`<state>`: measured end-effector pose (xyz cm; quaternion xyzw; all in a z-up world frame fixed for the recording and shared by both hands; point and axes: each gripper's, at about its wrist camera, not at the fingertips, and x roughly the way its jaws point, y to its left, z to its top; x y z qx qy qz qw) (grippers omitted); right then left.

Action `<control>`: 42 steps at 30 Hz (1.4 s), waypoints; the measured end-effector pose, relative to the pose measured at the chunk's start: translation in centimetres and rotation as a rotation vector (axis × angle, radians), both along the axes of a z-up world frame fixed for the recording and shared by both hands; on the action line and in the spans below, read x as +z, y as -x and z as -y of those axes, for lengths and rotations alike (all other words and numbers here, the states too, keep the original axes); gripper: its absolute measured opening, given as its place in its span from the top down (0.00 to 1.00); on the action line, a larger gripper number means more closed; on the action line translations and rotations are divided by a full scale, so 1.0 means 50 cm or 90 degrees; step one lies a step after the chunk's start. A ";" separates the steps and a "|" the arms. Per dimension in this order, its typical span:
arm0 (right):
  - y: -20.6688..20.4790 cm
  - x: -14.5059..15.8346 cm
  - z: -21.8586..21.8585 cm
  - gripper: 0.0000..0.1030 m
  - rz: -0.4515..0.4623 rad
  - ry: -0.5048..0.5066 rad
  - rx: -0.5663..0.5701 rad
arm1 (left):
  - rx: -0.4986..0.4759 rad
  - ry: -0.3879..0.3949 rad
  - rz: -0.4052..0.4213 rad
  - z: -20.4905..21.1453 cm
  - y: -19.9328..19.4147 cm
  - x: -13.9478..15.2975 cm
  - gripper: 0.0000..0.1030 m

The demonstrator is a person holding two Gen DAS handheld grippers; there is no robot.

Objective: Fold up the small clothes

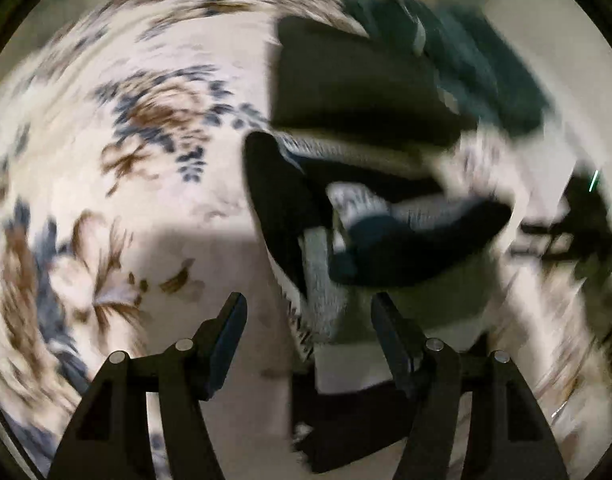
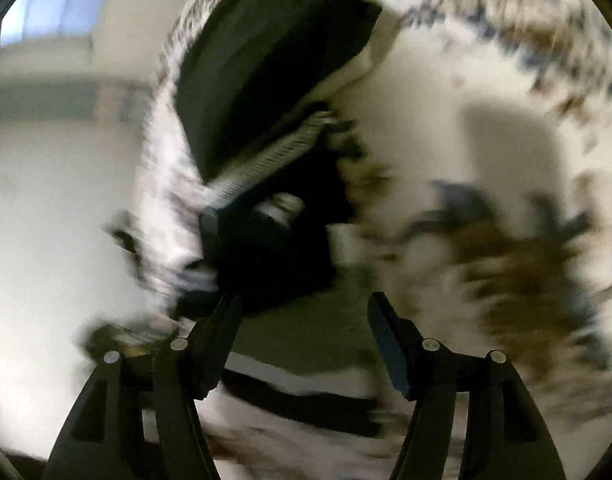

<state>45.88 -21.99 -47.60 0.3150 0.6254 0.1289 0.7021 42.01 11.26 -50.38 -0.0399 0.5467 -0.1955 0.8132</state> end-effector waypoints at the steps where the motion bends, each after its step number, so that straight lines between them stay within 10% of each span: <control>1: 0.002 0.002 -0.008 0.35 0.004 0.038 0.031 | -0.026 -0.024 0.003 0.019 -0.004 -0.005 0.40; 6: -0.019 -0.033 -0.082 0.35 0.029 0.186 0.210 | -0.052 -0.088 0.015 0.084 -0.077 -0.033 0.40; 12: -0.147 -0.044 -0.061 0.41 0.060 0.176 0.052 | 0.093 -0.037 0.006 0.043 -0.221 -0.036 0.40; 18: -0.173 -0.047 0.016 0.41 0.026 0.045 -0.059 | 0.188 0.142 -0.076 -0.029 -0.232 -0.061 0.40; 24: -0.171 -0.108 -0.014 0.41 -0.014 0.002 0.001 | 0.137 0.085 -0.043 0.011 -0.238 -0.072 0.44; 26: -0.179 -0.116 -0.032 0.70 0.001 0.042 0.011 | 0.167 0.075 -0.043 -0.003 -0.256 -0.073 0.57; 28: -0.191 -0.114 -0.032 0.70 0.011 0.076 -0.008 | 0.210 0.067 -0.063 -0.024 -0.284 -0.084 0.55; 32: -0.204 -0.083 -0.019 0.70 0.031 0.104 -0.046 | 0.251 0.116 -0.095 -0.046 -0.306 -0.085 0.54; 37: -0.197 -0.082 -0.018 0.63 0.001 0.071 -0.018 | 0.221 0.311 -0.138 -0.073 -0.268 -0.063 0.41; 42: -0.156 -0.066 0.009 0.59 -0.006 0.023 -0.021 | 0.275 0.331 -0.109 -0.139 -0.197 -0.028 0.33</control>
